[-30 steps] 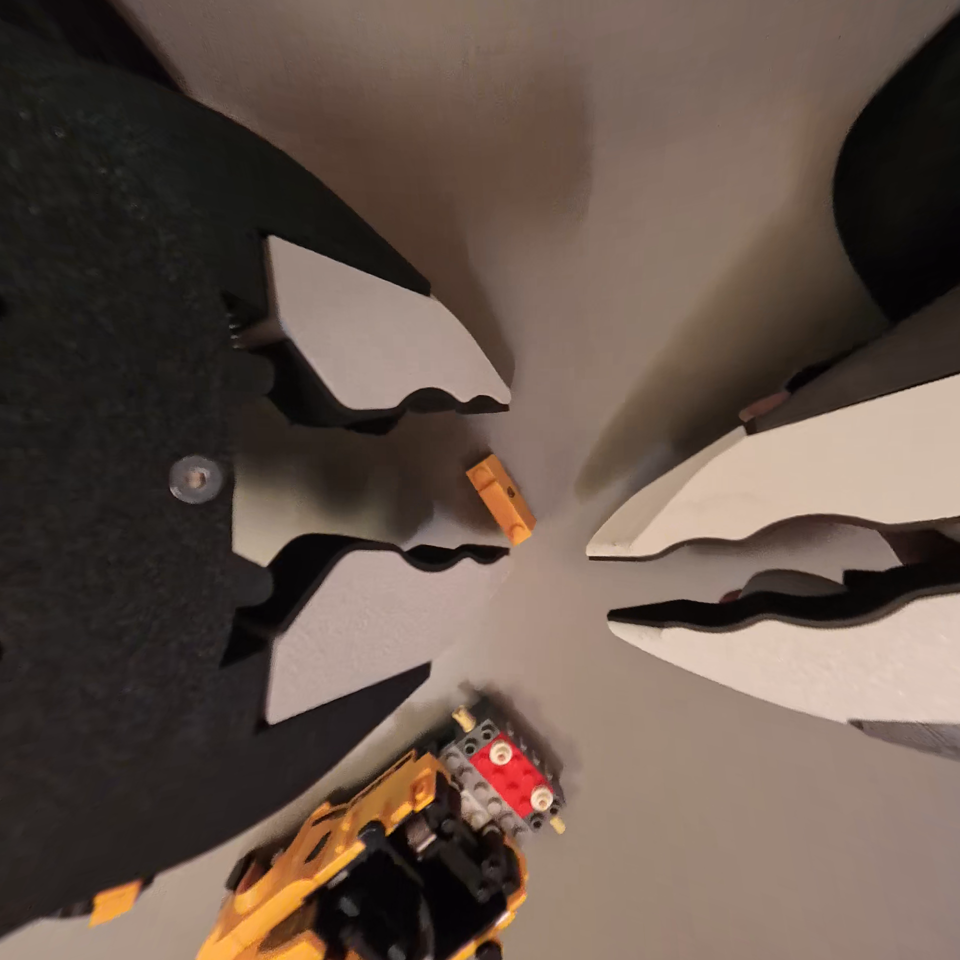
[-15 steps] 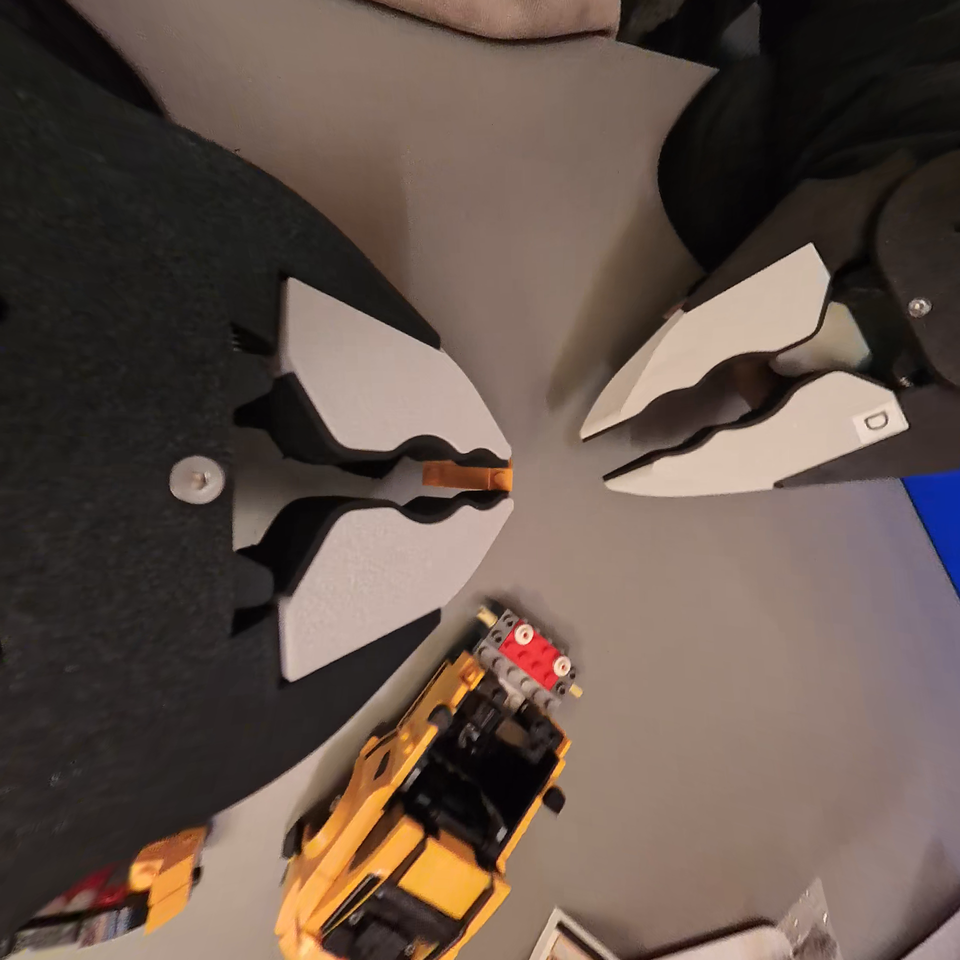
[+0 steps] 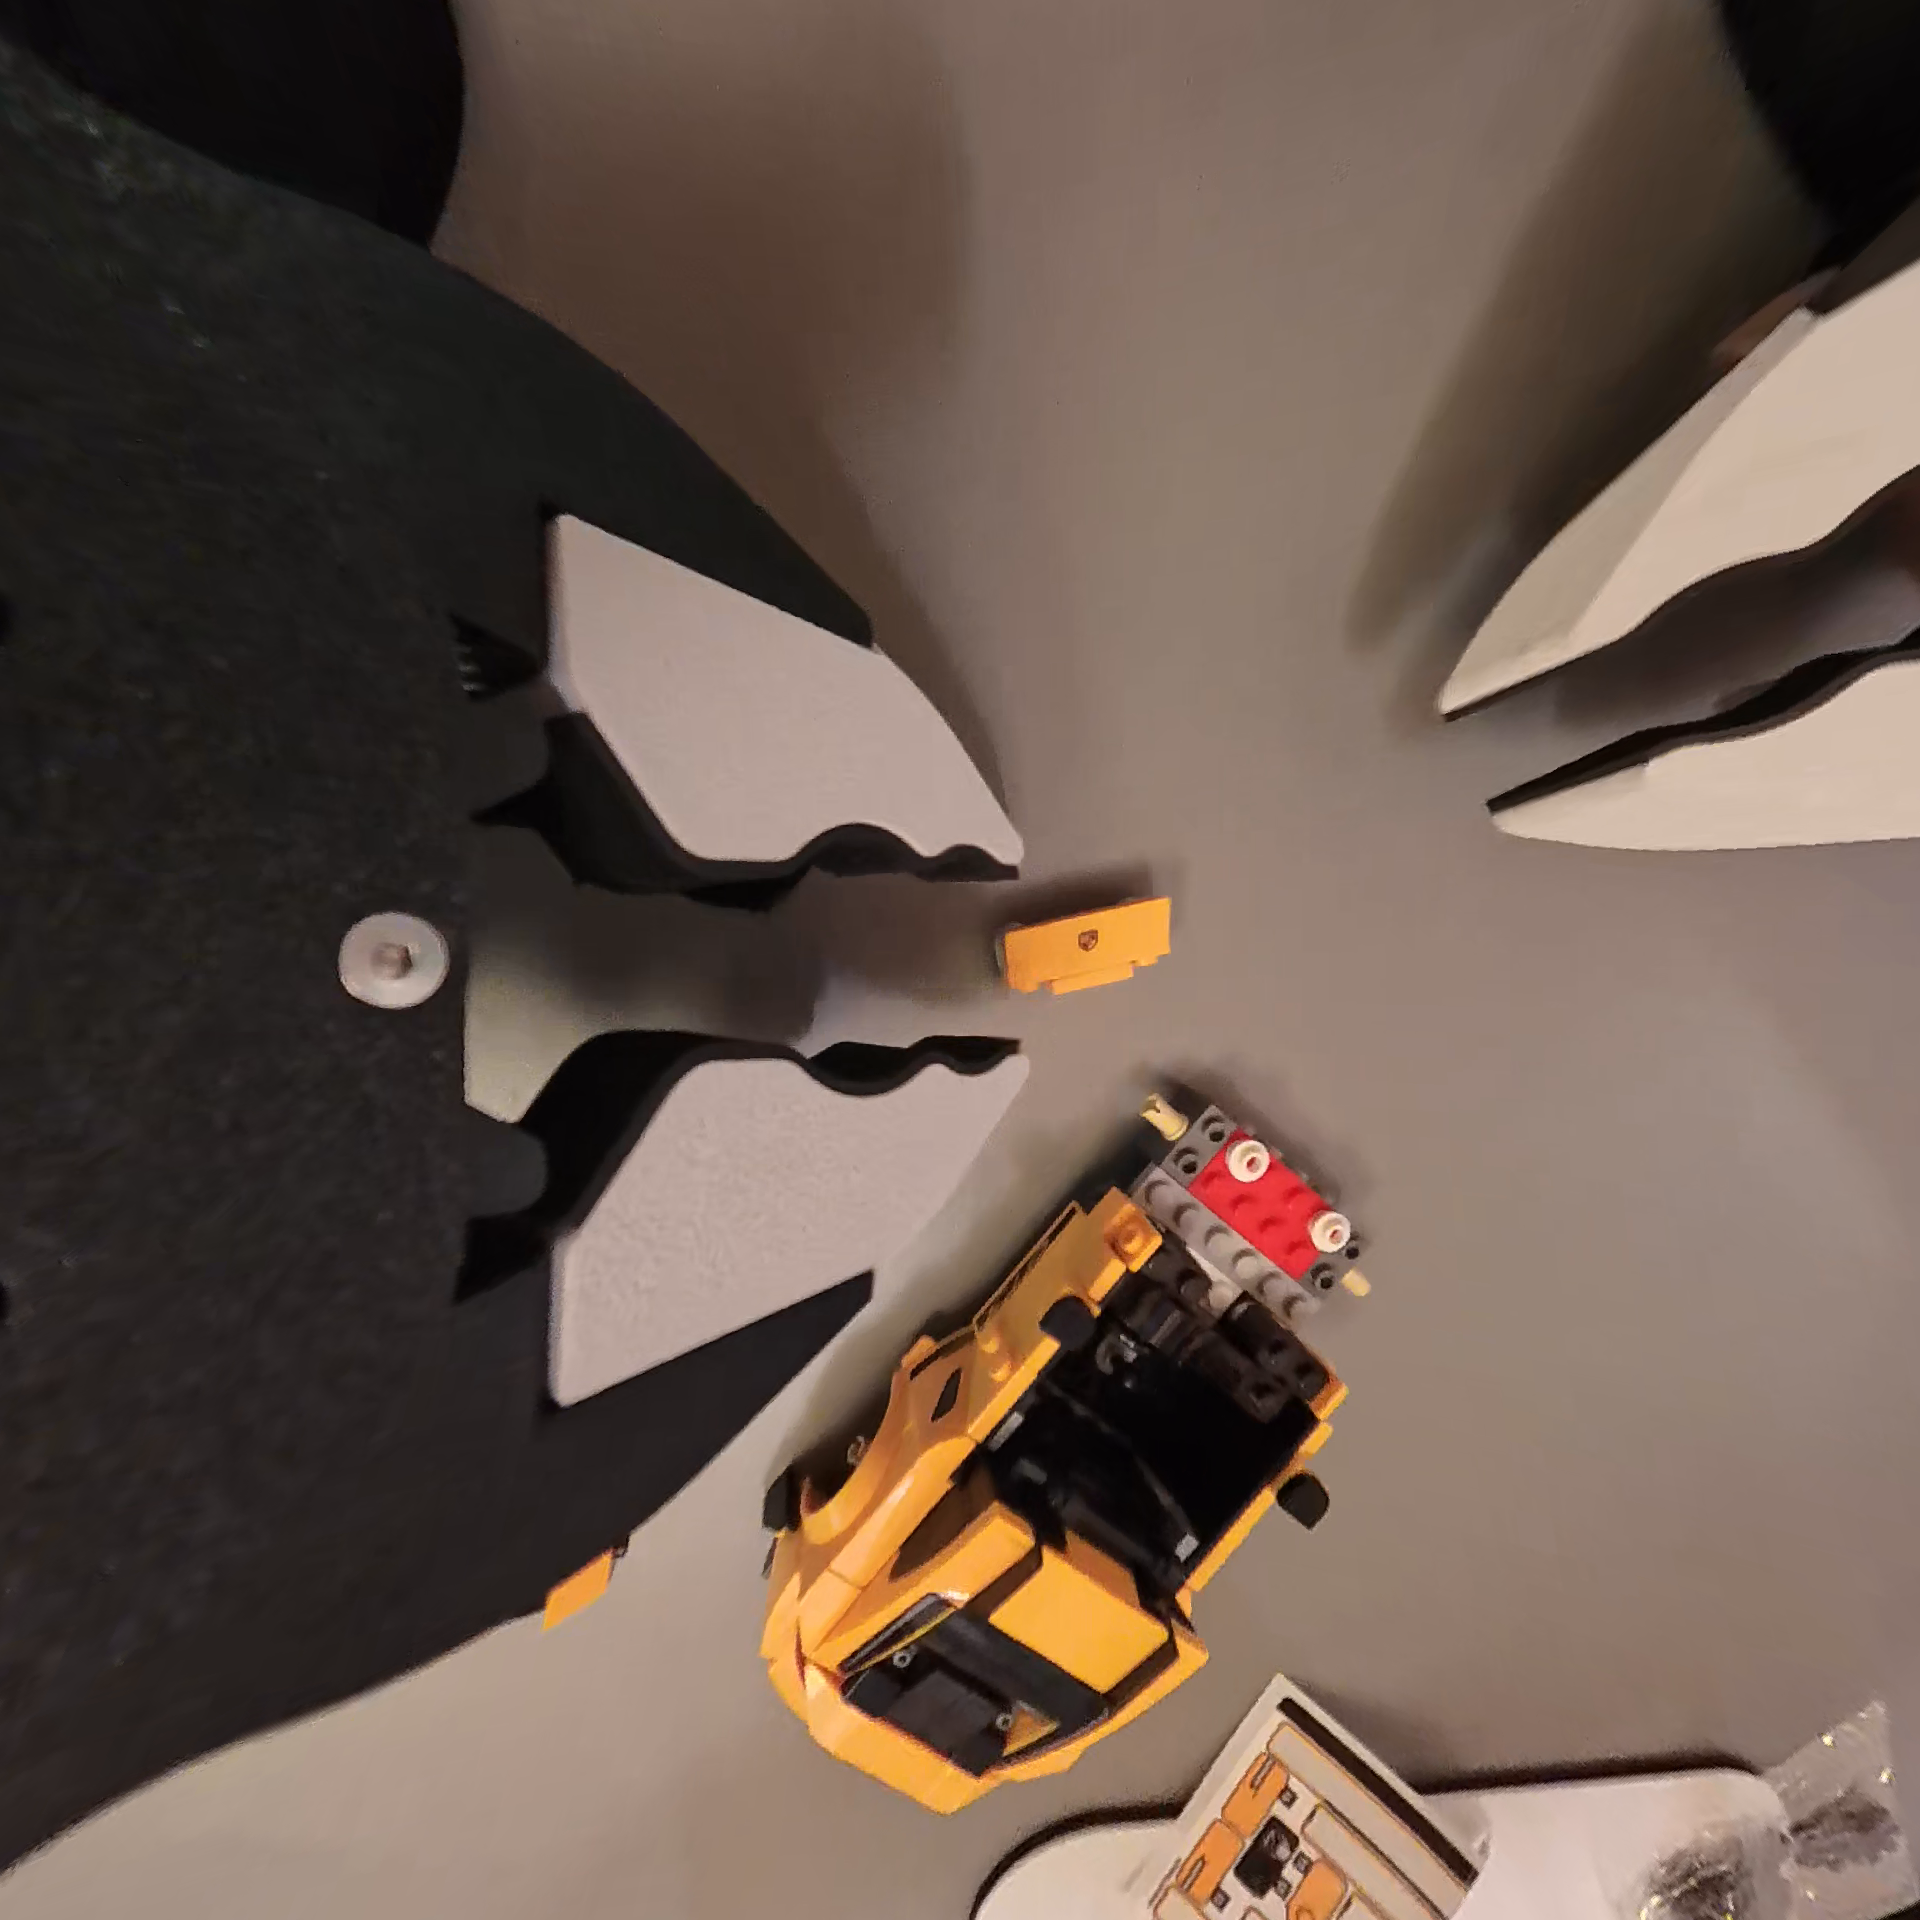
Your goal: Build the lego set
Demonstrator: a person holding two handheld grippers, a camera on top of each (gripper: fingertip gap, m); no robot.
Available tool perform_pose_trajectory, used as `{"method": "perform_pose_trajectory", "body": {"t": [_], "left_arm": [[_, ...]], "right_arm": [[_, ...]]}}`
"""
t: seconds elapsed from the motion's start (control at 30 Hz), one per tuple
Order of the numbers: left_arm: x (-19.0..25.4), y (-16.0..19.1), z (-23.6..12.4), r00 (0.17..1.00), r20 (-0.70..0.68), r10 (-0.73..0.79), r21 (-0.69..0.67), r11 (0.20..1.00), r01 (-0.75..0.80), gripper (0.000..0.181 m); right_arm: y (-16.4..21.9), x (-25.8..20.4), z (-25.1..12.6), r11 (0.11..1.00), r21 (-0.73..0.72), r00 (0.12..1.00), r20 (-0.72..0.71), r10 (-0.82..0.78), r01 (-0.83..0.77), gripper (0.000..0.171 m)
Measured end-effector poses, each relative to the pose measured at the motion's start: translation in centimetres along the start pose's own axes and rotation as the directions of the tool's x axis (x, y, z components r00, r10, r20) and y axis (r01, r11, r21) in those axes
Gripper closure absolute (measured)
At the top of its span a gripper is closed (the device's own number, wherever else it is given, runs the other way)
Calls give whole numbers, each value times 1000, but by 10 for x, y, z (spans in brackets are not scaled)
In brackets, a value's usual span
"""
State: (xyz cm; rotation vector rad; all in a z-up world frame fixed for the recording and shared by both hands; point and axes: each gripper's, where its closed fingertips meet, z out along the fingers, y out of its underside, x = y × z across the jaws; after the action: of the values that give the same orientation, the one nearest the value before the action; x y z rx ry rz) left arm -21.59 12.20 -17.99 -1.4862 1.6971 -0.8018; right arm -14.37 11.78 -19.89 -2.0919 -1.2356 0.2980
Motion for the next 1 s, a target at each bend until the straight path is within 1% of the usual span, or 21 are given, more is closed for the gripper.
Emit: {"method": "perform_pose_trajectory", "body": {"t": [0.07,0.13,0.2,0.27,0.33,0.4,0.47,0.53,0.6,0.63,0.73,0.77,0.9,0.97,1.0], "left_arm": [[1,1,1,1000,-2,8,-8,1000,-8,167],[2,1,1,1000,-3,15,-13,1000,-15,167],[3,2,1,1000,-7,16,-16,1000,-16,167],[3,3,1,1000,-13,15,-21,1000,-16,167],[5,4,2,1000,-21,18,-24,1000,-18,166],[5,5,3,999,-21,24,-32,999,-25,166],[6,7,3,999,-23,26,-40,999,-27,166],[6,7,4,999,-25,26,-44,999,-27,166],[6,8,4,999,-25,25,-47,999,-26,167],[6,8,4,999,-24,25,-47,999,-26,167],[6,7,3,999,-23,28,-44,999,-29,167],[6,7,3,999,-22,29,-45,999,-30,167],[7,8,4,999,-24,37,-52,998,-39,167],[7,8,4,999,-25,40,-53,998,-41,167],[8,8,4,999,-27,40,-52,998,-41,167]], "right_arm": [[2,1,4,1000,-21,1000,-8,14,-14,143],[1,-4,6,999,-36,999,12,41,-40,148],[-6,-23,6,999,-45,997,77,21,-17,150],[-13,-35,4,998,-56,995,101,-12,18,151],[-18,-40,1,999,-36,994,111,-21,25,151],[-17,-29,1,999,-46,998,54,-10,13,149],[-14,-21,4,998,-66,1000,4,15,-15,141],[-15,-23,10,995,-83,998,1,63,-63,133],[-15,-19,16,988,-104,993,-46,106,-111,133],[-14,-20,19,986,-118,993,-48,110,-115,134],[-14,-24,20,982,-126,990,-42,133,-137,151],[-12,-23,20,980,-135,989,-46,140,-145,153],[-13,-30,19,970,-129,978,11,209,-205,155],[-16,-36,19,959,-112,961,67,269,-261,155],[-18,-41,18,947,-99,942,118,315,-304,155]]}}
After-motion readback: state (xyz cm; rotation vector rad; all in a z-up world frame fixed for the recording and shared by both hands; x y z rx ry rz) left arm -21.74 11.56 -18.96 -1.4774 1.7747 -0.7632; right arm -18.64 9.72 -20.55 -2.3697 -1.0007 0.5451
